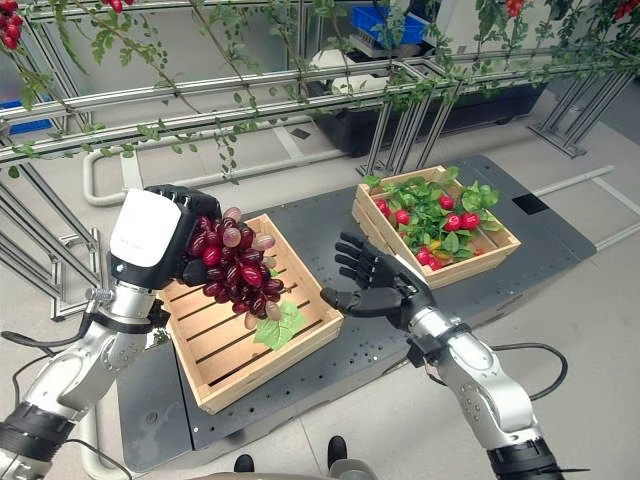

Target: Pick up the fruits from the basket on one side to the basket on the other side

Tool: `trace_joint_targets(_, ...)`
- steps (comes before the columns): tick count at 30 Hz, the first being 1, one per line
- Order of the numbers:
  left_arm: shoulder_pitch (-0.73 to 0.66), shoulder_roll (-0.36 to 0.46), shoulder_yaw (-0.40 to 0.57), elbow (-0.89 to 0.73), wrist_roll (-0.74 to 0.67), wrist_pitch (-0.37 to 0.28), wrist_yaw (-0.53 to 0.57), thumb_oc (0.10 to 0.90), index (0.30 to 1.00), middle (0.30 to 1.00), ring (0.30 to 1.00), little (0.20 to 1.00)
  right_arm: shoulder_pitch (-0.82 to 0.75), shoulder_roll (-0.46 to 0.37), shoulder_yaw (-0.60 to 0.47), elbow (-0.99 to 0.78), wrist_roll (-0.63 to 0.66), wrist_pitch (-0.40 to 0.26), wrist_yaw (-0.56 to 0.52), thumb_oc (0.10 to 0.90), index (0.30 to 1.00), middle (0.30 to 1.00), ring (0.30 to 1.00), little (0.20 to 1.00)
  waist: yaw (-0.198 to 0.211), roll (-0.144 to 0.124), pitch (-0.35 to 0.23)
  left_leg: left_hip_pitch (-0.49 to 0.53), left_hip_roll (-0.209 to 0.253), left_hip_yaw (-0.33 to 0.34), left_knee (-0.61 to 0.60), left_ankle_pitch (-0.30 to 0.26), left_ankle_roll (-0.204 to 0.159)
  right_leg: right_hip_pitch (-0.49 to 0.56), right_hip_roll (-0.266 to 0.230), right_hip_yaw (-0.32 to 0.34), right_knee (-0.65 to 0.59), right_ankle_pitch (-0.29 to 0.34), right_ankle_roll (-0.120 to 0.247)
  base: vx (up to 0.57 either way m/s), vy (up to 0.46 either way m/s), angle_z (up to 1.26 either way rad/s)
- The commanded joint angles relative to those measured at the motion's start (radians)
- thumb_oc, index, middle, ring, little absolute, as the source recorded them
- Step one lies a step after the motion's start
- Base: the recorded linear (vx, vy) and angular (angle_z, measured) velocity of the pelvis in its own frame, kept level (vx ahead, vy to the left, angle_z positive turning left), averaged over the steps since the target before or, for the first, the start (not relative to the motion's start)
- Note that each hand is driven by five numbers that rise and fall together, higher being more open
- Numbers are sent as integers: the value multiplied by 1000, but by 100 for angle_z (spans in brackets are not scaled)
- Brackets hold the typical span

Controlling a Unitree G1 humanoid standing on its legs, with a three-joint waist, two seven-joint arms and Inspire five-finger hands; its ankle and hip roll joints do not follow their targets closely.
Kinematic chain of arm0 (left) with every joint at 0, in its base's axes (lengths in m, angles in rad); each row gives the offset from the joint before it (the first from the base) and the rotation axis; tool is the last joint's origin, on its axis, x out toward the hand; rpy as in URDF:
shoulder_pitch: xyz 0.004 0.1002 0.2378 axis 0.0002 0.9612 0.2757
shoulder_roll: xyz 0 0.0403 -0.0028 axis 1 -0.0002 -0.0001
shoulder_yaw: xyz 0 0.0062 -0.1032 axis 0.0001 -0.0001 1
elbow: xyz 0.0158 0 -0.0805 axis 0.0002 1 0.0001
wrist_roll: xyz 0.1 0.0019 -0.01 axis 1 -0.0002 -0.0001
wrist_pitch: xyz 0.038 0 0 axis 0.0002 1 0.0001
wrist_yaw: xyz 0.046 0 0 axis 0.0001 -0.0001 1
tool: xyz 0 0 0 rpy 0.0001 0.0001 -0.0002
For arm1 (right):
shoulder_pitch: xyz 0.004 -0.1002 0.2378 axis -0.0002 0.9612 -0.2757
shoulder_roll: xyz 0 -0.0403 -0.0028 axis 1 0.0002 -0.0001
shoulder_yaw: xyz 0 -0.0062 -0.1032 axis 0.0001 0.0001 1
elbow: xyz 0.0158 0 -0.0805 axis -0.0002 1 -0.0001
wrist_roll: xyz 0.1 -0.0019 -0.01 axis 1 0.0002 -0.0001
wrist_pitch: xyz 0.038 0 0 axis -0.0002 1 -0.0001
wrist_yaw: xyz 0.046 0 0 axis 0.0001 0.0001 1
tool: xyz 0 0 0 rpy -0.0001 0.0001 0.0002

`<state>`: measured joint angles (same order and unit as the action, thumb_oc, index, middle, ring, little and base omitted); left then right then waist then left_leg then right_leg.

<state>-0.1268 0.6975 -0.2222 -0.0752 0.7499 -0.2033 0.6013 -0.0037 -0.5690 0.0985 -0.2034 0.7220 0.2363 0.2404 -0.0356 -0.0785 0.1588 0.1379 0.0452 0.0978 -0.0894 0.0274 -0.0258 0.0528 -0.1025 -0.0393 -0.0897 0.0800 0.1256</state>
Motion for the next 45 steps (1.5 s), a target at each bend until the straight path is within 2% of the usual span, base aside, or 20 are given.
trace_joint_targets(1,-139,-29,20,14,-72,16,105,400,300,300,300,300,-135,1,2,-88,46,-131,-19,800,900,900,900,900,5,22,-87,10,-48,-35,27,-120,14,42,14,-22,9,-64,14,0,0,0)
trace_joint_targets(5,-151,-59,-2,13,-83,31,92,400,300,300,300,300,-165,31,47,-119,80,-141,-28,800,900,900,900,900,10,24,-88,10,-48,-38,27,-122,15,45,14,-21,6,-65,12,0,0,0)
trace_joint_targets(9,-167,-80,-26,21,-99,29,70,400,300,300,300,300,-191,65,88,-157,157,-119,21,800,900,900,900,900,14,25,-89,9,-48,-39,31,-123,13,46,14,-21,6,-68,12,0,0,0)
trace_joint_targets(19,-186,-100,-62,-1,-109,42,40,400,300,300,300,300,-217,95,155,-160,184,-130,36,800,900,900,900,900,23,24,-90,8,-49,-39,33,-124,13,49,12,-28,6,-69,12,0,0,0)
trace_joint_targets(31,-194,-113,-107,-21,-132,-2,2,400,300,300,300,300,-219,113,173,-168,204,-112,48,800,900,900,900,900,20,22,-90,8,-50,-37,33,-124,15,48,13,-30,6,-70,12,0,0,0)
trace_joint_targets(39,-197,-124,-154,-69,-143,-42,-40,400,300,300,300,300,-206,123,208,-161,182,-102,14,800,900,900,900,900,17,22,-85,9,-49,-34,32,-124,18,46,15,-29,8,-70,12,0,0,0)
trace_joint_targets(43,-205,-127,-191,-82,-145,-57,-54,400,300,300,300,300,-207,134,223,-156,161,-118,-5,800,900,900,900,900,14,23,-79,11,-49,-33,32,-125,18,46,16,-27,9,-70,13,0,0,0)
trace_joint_targets(44,-206,-128,-197,-83,-147,-58,-53,400,300,300,300,300,-208,135,226,-155,159,-117,-10,598,596,596,596,596,14,23,-79,11,-49,-33,32,-125,18,46,16,-26,9,-71,13,0,0,0)
trace_joint_targets(45,-206,-128,-200,-85,-148,-59,-52,400,300,300,300,300,-209,137,228,-155,154,-117,-15,486,429,429,429,429,14,23,-79,11,-50,-32,32,-125,18,46,16,-26,9,-71,13,0,0,0)
